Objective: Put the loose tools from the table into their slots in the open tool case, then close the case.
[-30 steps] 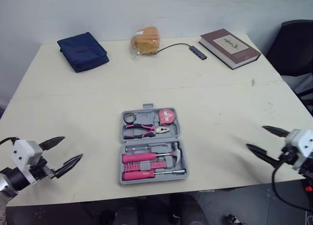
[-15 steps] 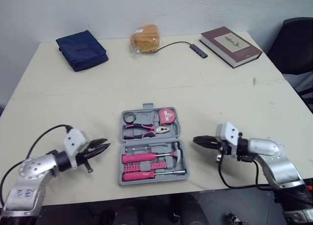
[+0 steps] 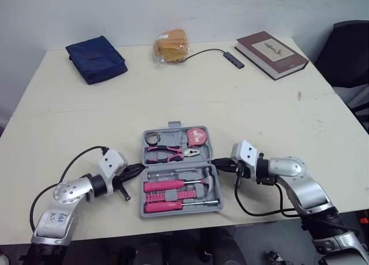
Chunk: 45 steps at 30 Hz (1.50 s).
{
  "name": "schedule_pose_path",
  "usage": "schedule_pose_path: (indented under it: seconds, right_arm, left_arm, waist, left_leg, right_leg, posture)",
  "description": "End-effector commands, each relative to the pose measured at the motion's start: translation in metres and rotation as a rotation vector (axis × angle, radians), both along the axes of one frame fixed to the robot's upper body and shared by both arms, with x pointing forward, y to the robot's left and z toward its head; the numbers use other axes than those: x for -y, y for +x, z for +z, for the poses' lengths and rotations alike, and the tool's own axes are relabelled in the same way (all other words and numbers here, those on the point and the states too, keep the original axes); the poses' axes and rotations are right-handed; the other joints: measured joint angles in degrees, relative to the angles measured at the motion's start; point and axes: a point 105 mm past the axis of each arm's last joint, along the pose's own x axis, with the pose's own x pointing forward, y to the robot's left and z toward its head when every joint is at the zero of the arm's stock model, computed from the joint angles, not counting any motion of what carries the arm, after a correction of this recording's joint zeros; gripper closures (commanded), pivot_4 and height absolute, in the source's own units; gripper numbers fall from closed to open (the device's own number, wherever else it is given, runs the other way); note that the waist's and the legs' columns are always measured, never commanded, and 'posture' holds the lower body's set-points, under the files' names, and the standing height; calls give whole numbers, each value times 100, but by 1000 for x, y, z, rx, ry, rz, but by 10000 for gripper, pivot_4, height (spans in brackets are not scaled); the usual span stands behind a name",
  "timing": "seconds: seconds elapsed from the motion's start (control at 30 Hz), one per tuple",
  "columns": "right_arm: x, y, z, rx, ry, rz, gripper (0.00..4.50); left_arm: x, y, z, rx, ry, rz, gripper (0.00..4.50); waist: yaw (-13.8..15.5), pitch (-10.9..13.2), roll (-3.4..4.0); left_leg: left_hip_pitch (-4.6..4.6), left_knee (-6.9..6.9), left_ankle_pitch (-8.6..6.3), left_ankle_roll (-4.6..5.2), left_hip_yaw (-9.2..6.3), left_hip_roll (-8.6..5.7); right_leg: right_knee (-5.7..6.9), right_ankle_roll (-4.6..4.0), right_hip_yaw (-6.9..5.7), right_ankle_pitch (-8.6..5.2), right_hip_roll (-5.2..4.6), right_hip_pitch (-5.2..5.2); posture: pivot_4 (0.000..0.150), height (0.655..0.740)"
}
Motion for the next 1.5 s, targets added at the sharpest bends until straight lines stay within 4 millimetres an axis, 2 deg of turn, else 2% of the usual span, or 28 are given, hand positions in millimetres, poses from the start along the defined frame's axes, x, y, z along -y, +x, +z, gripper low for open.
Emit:
schedule_pose_path:
  seconds: [0.03, 0.27, 0.53, 0.6, 0.63, 0.7, 0.83, 0.87, 0.9, 0.93, 1.0, 1.17, 1.3, 1.5]
  right_arm:
    - [-7, 8, 10, 37, 10, 8, 45000]
    - [-1, 22, 11, 45, -28, -6, 45000]
    - [11, 25, 11, 29, -30, -29, 45000]
    - [23, 29, 21, 37, 6, -81, 45000]
    - [29, 29, 24, 15, 23, -102, 41831]
    - [40, 30, 32, 32, 21, -140, 35062]
    - [53, 34, 59, -76, 139, -260, 14995]
    - [57, 34, 59, -139, 101, -307, 10507]
    - [58, 32, 59, -198, 71, -337, 3996]
    - [56, 31, 61, -247, 61, -350, 195]
    - [46, 27, 69, -337, 85, -354, 195]
    - [22, 29, 77, -547, 75, -465, 195]
    - [4, 37, 76, -572, 46, -520, 195]
    - [-4, 50, 70, -575, 20, -607, 195]
  left_arm:
    - [9, 4, 1, 5, -7, -23, 44144]
    - [19, 17, -3, -6, -8, -22, 44144]
    - [7, 25, -2, 7, 3, 26, 44144]
    - [-8, 28, 5, 34, -26, 95, 38886]
    - [-12, 26, 9, 34, -43, 101, 36233]
    - [-20, 25, 21, 79, -33, 106, 27277]
    - [-27, 24, 46, 90, -91, 132, 8000]
    - [-26, 24, 52, 61, -103, 130, 3509]
    - [-24, 24, 57, 29, -113, 130, 0]
    - [-21, 24, 62, 3, -123, 131, 0]
    - [-14, 27, 71, -48, -162, 142, 0]
    - [-3, 38, 66, -173, -63, 245, 0]
    - [1, 48, 64, -221, -58, 338, 0]
    - [2, 56, 60, -255, -66, 406, 0]
  waist:
    - [0, 0, 0]
    - [16, 0, 0]
    - [15, -1, -1]
    - [9, -1, -1]
    - [5, -1, -1]
    - [3, 0, -1]
    - [-8, 3, -4]
    - [-9, 3, -3]
    - [-8, 3, -2]
    - [-4, 4, -1]
    - [0, 3, -2]
    - [-18, 3, -2]
    - [-3, 3, -2]
    - [-4, 3, -2]
  left_leg:
    - [1, 0, 1, 0, 0, 0]
    - [0, 0, 8, 7, -2, -10]
    - [0, 1, 9, 9, -2, -11]
    - [0, 1, 9, 9, -2, -11]
    - [-1, 1, 9, 9, -2, -10]
    - [-2, 0, 9, 9, -3, -6]
    - [-6, 0, 9, 8, -3, -3]
    - [-6, 0, 8, 8, -3, -1]
    - [-5, 1, 8, 8, -3, -1]
    - [-6, 0, 8, 8, -4, -2]
    - [-7, 0, 8, 8, -6, -1]
    - [-11, 0, 10, 4, -7, -3]
    - [-23, 0, 14, -2, -8, -2]
    - [-51, 3, 18, 5, -8, -9]
  right_leg:
    - [1, 0, 0, 0, 0, 0]
    - [4, 6, -2, 4, -4, 2]
    - [4, 9, -2, 5, -5, 3]
    - [3, 9, -2, 5, -7, 3]
    - [3, 9, -1, 5, -9, 3]
    - [2, 9, -1, 5, -18, 2]
    - [-2, 9, -1, 5, -20, -1]
    - [-1, 9, 1, 5, -22, -1]
    - [1, 8, 1, 5, -24, -1]
    - [1, 8, 2, 5, -27, -3]
    - [1, 7, 2, 5, -28, -4]
    - [1, 7, 3, 5, -21, -5]
    - [1, 7, -2, 5, -2, -12]
    - [1, 22, -4, 13, 10, -22]
  posture:
    - [1500, 7400]
    - [1500, 7400]
    - [1500, 7400]
    - [1500, 7400]
    - [1500, 7400]
    - [1500, 7400]
    - [1500, 7400]
    - [1500, 7400]
    - [1500, 7400]
    - [1500, 7400]
    - [1500, 7400]
    - [1500, 7400]
    - [1500, 7400]
    - [1500, 7400]
